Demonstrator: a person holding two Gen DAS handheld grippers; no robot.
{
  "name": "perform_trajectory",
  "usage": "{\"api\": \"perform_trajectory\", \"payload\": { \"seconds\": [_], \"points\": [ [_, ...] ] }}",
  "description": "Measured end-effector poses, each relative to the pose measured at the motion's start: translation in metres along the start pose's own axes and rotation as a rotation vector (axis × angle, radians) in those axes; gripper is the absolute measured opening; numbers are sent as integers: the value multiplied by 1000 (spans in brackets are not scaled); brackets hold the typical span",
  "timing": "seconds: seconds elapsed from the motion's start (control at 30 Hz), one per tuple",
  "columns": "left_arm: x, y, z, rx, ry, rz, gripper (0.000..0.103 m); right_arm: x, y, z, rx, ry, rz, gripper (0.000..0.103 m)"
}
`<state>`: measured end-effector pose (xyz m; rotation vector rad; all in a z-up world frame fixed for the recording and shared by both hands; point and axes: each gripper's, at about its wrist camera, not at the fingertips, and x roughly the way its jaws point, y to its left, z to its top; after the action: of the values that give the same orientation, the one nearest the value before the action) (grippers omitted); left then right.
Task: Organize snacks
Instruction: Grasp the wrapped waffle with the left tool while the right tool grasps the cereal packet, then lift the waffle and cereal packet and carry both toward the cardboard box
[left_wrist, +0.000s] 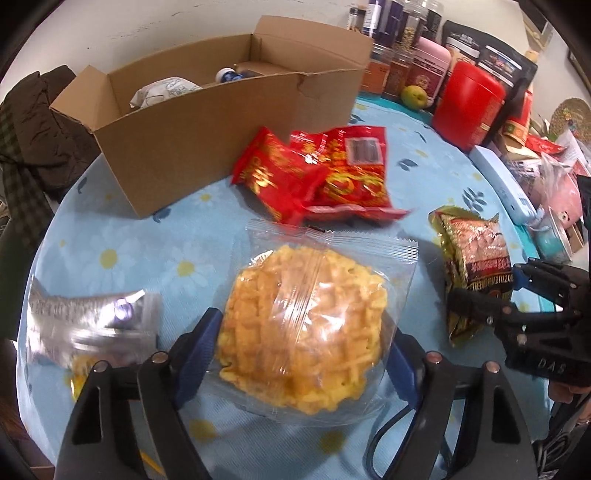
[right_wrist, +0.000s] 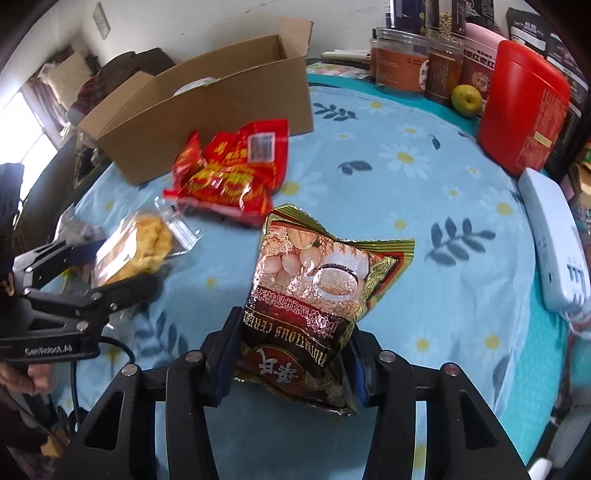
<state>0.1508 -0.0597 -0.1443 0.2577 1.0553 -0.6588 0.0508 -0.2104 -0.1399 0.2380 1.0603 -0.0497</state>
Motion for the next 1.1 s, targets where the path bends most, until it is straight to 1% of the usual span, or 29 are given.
{"api": "perform_trajectory", "payload": {
  "seconds": [0.13, 0.27, 0.4, 0.5, 0.6, 0.63, 0.67, 0.7, 0.9, 0.93, 0.97, 1.0, 1.03, 1.07, 1.1],
  "points": [
    [-7, -12, -11, 4, 17, -2, 82, -9, 2, -17, -5, 21, 41, 49],
    [-12, -22, -21, 1, 33, -8, 82, -18, 3, -34, -23, 40, 57, 49],
    [-15, -37, -31, 21, 44, -2, 82, -25, 4, -48, -58, 60, 68, 49],
    [-13, -48, -37, 47, 54, -7, 82, -28, 7, -54, -87, 62, 52, 49],
    [-8, -56, -40, 91, 48, 36, 83, -28, 8, -55, -86, 54, 51, 56],
    [-3, -58, -40, 103, 55, 51, 85, -27, 8, -54, -81, 49, 54, 63],
    [-1, -56, -40, 104, 53, 50, 89, -27, 8, -55, -78, 46, 54, 68],
    [-1, -55, -40, 96, 42, 42, 89, -27, 9, -55, -79, 45, 50, 72],
    [1, -55, -42, 90, 6, 45, 90, -22, 15, -53, -104, 27, 3, 73],
    [0, -55, -42, 90, -1, 45, 89, -22, 15, -54, -109, 23, -7, 71],
    [-2, -55, -44, 96, -10, 44, 84, -22, 16, -55, -117, 15, -28, 61],
    [-4, -55, -46, 105, -18, 42, 81, -22, 17, -55, -129, 6, -56, 58],
    [-6, -57, -46, 112, -22, 40, 80, -23, 17, -56, -134, -1, -59, 50],
    [-6, -57, -46, 112, -22, 35, 79, -24, 16, -56, -132, -4, -54, 48],
    [-6, -57, -46, 111, -21, 27, 79, -25, 14, -57, -120, -3, -27, 47]
  ]
}}
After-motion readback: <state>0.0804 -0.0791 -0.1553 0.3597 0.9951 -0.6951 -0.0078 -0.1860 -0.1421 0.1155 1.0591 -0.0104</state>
